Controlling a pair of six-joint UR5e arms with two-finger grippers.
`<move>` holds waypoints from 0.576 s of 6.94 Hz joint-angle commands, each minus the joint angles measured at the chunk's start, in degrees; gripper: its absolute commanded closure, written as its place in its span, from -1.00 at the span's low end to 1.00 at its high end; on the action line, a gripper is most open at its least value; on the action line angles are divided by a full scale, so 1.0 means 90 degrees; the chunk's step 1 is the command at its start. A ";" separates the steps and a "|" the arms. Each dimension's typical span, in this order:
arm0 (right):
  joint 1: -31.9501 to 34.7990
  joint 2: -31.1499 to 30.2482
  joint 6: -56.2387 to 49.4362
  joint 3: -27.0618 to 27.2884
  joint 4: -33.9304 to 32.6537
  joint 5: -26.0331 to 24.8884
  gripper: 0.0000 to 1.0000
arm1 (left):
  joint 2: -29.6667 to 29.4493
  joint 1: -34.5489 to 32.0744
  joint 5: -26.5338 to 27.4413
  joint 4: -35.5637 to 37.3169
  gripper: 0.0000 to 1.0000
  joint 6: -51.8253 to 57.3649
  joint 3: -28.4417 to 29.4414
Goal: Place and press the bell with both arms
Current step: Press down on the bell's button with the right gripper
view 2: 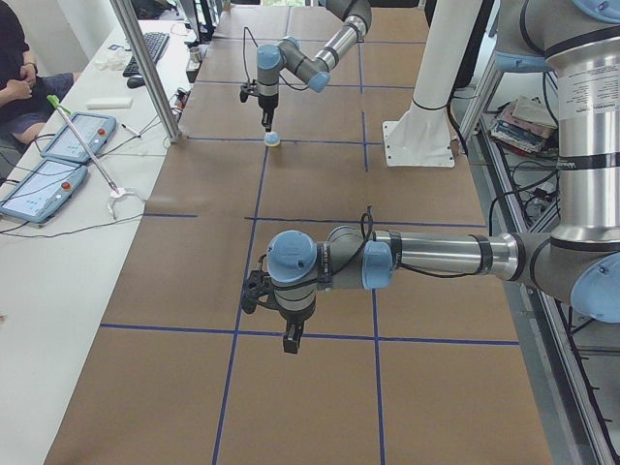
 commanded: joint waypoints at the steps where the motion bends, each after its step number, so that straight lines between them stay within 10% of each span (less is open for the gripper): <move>1: -0.0004 0.0145 0.0030 -0.0012 0.0004 -0.0003 1.00 | 0.0000 0.0000 -0.0010 0.0000 -1.00 -0.0003 0.0008; 4: -0.0111 0.0000 0.0001 -0.0158 -0.0005 -0.0090 1.00 | 0.0000 0.0000 -0.0010 0.0000 -1.00 0.0007 -0.0001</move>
